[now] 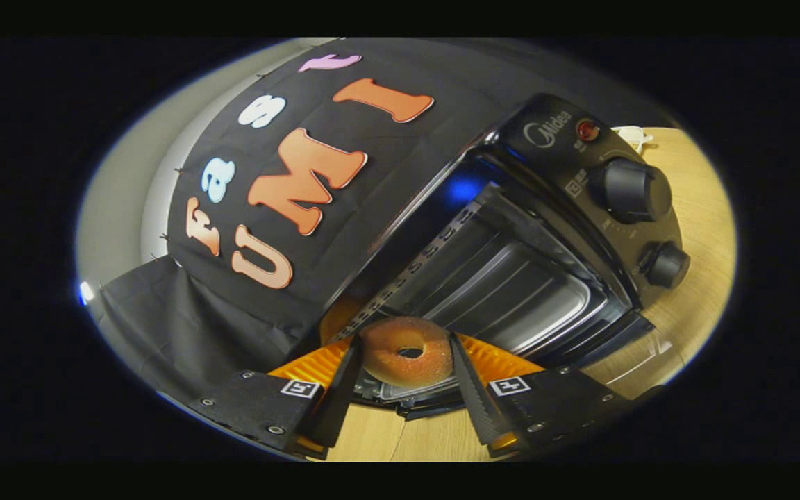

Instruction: Open the toaster oven, put the food inside, and close the toaster oven door.

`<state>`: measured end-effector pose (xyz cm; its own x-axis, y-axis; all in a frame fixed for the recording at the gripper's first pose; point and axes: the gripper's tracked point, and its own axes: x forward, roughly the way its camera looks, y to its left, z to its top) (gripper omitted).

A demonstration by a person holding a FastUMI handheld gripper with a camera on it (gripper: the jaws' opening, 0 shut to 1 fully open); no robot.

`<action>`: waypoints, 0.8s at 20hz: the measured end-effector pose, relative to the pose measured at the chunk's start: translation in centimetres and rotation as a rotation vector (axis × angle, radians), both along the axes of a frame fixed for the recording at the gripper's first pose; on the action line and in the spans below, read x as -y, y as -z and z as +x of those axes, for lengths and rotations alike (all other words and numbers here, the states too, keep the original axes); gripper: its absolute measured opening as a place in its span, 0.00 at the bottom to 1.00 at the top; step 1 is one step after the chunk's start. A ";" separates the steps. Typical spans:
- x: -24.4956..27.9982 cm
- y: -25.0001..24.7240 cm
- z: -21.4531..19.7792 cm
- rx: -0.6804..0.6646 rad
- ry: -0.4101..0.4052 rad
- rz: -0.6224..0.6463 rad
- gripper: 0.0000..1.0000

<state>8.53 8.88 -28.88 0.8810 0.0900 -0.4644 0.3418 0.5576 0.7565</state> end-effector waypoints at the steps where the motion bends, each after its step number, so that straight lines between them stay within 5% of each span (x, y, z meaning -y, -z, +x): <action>1: 0.3 0.4 0.3 -0.003 0.012 -0.025 0.73; 9: 2.1 0.8 0.6 -0.007 0.022 -0.329 0.81; 16: 2.4 -0.7 -0.2 0.009 -0.072 -0.604 0.92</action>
